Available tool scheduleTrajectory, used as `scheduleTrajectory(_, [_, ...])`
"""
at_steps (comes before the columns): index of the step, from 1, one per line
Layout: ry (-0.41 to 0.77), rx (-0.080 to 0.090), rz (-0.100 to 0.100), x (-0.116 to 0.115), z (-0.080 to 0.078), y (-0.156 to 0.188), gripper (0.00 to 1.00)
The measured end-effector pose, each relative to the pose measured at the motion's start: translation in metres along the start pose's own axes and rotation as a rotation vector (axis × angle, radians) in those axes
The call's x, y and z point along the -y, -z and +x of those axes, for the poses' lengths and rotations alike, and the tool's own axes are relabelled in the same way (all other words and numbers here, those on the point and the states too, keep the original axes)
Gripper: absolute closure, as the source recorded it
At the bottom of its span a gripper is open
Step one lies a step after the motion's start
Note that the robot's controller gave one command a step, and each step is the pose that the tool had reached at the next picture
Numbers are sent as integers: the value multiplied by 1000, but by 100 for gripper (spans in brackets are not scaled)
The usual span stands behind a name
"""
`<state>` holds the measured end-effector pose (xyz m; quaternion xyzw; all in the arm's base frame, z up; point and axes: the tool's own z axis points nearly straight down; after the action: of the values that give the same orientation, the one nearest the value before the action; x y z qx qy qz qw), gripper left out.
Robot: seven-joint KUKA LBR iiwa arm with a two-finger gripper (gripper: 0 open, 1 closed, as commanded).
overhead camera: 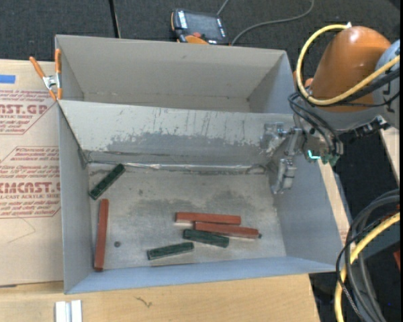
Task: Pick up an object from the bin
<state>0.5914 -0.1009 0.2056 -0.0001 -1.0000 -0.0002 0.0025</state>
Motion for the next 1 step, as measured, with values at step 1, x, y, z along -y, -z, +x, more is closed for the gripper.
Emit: scheduleTrajectory(1, [-41,-4,-4,-133,100,-70,0])
